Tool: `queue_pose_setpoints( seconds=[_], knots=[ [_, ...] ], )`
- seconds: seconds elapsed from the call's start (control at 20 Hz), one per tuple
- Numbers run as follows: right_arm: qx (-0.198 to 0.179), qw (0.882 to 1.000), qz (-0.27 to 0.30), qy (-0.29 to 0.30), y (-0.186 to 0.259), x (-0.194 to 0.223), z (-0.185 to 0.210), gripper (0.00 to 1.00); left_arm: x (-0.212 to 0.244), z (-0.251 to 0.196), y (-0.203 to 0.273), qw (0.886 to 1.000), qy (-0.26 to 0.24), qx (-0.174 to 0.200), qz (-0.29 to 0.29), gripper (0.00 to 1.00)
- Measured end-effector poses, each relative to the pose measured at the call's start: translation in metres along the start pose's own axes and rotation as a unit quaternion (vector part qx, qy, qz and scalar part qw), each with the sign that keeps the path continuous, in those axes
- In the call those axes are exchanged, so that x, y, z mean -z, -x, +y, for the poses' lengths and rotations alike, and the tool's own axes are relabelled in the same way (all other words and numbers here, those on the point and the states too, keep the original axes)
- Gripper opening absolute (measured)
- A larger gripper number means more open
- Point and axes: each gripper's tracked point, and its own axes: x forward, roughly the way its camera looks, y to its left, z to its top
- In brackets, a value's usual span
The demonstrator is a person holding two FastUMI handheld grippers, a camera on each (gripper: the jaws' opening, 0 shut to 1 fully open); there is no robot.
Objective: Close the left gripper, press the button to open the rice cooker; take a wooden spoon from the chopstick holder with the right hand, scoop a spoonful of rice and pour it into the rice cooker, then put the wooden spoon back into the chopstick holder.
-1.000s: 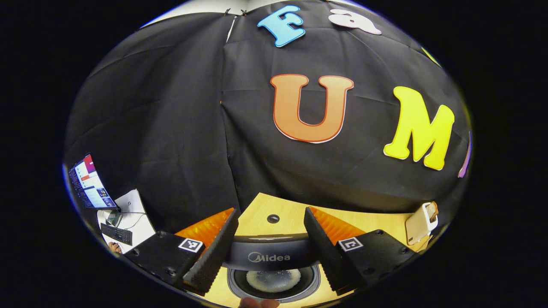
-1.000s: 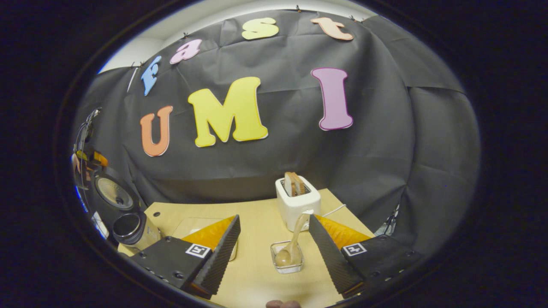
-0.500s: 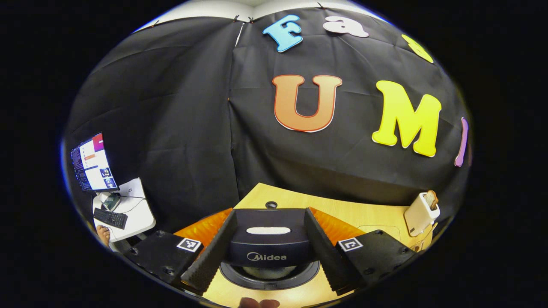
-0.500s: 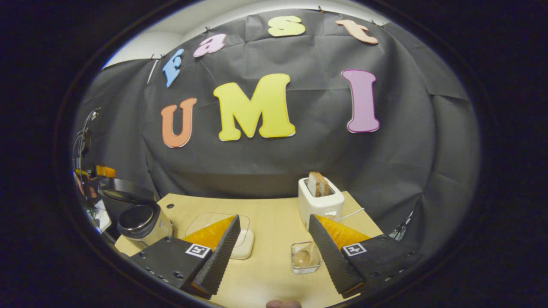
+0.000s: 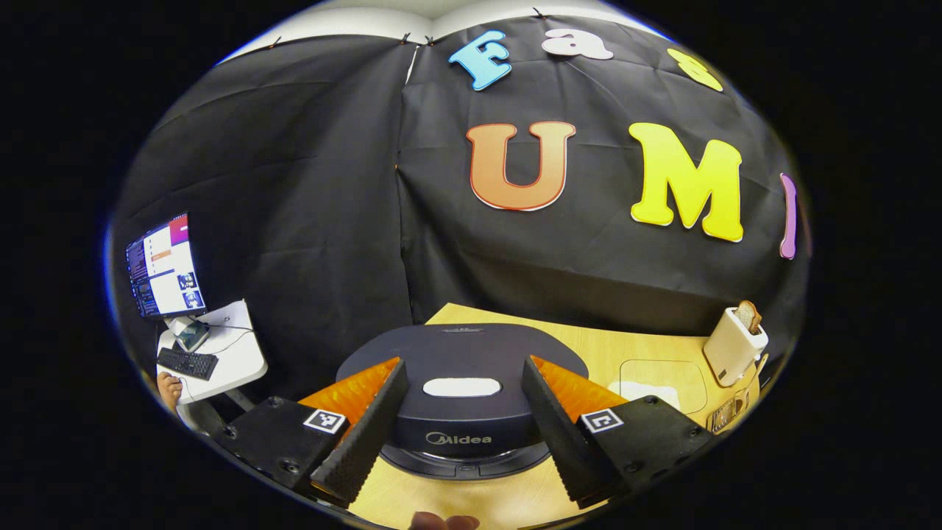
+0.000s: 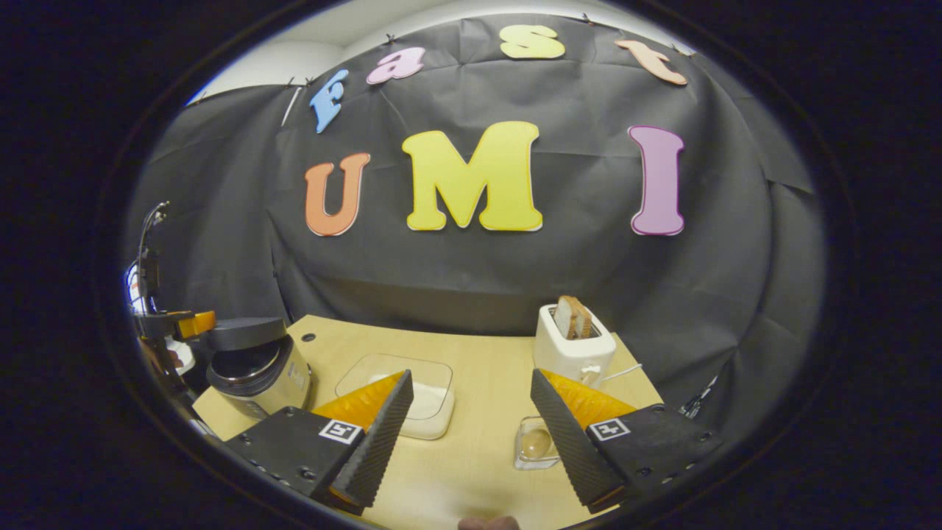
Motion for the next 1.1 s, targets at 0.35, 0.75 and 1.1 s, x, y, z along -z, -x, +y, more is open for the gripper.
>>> queue_pose_setpoints(
  seconds=[0.35,0.75,1.1],
  knots=[
    [-0.017,1.000,0.001,0.026,-0.001,-0.004,0.020,0.96,0.031,0.001,0.001,1.000,0.016,-0.019,0.011,1.00],
    [-0.042,0.998,-0.002,0.037,-0.003,-0.006,0.041,0.96,0.071,-0.002,-0.003,1.000,0.007,-0.027,0.012,1.00],
    [-0.060,0.998,0.005,0.026,-0.002,0.004,0.051,0.96,0.077,-0.003,-0.004,0.999,0.005,-0.025,-0.024,1.00]
  ],
)
